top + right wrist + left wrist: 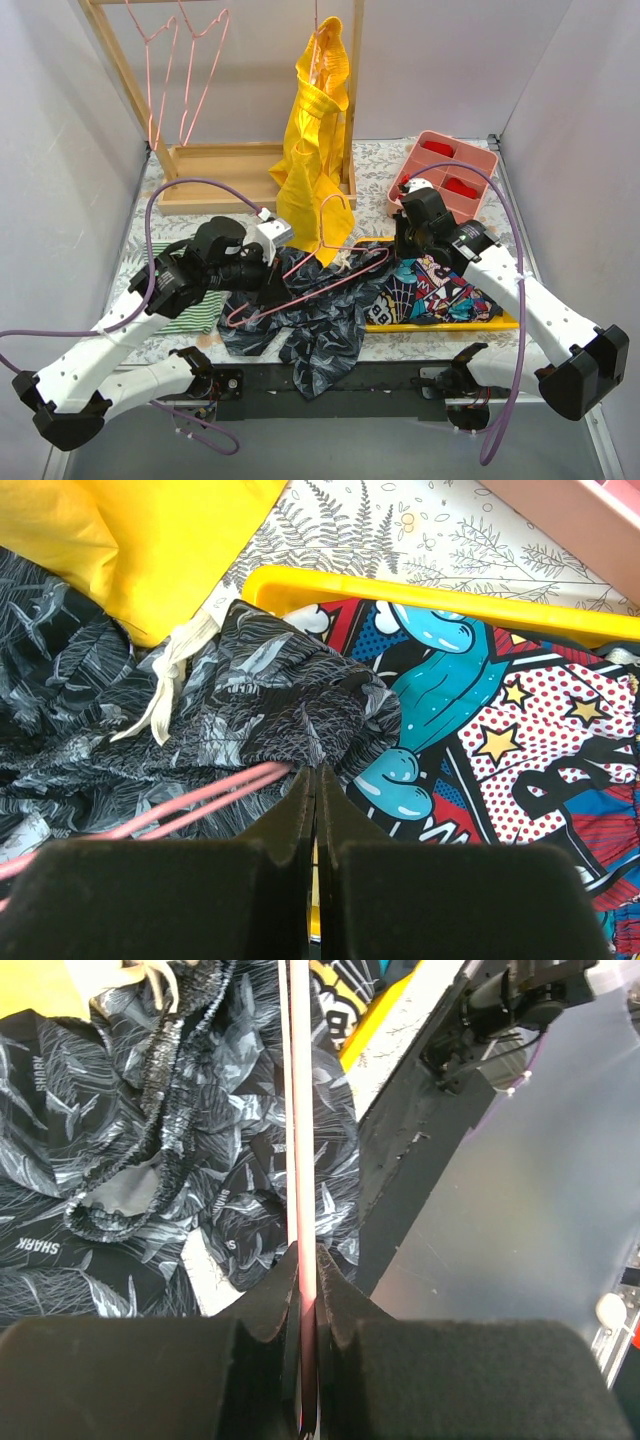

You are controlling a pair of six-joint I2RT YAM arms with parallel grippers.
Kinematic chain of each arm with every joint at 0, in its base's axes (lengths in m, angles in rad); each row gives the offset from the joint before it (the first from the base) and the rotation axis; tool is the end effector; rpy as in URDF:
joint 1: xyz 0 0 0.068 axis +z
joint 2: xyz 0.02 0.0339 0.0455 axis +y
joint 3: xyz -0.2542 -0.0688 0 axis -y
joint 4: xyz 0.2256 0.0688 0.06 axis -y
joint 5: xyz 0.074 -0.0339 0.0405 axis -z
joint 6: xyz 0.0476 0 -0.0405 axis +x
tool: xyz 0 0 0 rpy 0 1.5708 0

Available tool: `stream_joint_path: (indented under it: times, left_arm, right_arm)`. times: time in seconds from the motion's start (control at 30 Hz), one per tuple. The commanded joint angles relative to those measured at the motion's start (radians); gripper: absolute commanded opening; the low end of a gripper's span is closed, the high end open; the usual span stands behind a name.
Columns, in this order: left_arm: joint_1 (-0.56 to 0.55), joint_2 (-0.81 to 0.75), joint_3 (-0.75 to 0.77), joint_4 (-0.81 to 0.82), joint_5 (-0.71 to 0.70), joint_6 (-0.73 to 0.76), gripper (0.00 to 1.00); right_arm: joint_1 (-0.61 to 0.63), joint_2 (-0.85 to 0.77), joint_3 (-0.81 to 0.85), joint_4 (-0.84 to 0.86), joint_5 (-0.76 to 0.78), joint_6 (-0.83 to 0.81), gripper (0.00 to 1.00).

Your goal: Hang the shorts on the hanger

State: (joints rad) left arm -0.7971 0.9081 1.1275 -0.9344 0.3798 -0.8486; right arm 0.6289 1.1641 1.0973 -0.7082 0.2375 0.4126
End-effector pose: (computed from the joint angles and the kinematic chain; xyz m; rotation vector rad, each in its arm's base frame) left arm 0.0992 -0.1268 0.3441 0.1588 2.5701 -1.1930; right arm 0.1962 0.1289 0.3076 -0.1353 2.3276 0.2460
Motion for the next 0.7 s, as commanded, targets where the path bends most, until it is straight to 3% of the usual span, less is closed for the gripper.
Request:
stream_joint_path:
  times: [0.0, 0.27, 0.5, 0.67]
  left_arm:
    - [-0.007, 0.011, 0.009, 0.038, -0.041, 0.01, 0.0]
    - [-0.025, 0.034, -0.043, 0.202, -0.042, 0.019, 0.0]
    - [-0.057, -0.061, -0.205, 0.452, -0.154, -0.023, 0.0]
    - [-0.085, -0.146, -0.323, 0.668, -0.312, -0.09, 0.0]
  right_arm:
    - [0.005, -0.018, 0.052, -0.003, -0.015, -0.024, 0.01]
    - [0.115, 0.054, 0.231, -0.06, -0.01, -0.043, 0.01]
    - [0.23, 0.201, 0.491, -0.105, -0.032, -0.049, 0.01]
    - [0.345, 0.258, 0.624, -0.131, -0.029, -0.044, 0.01]
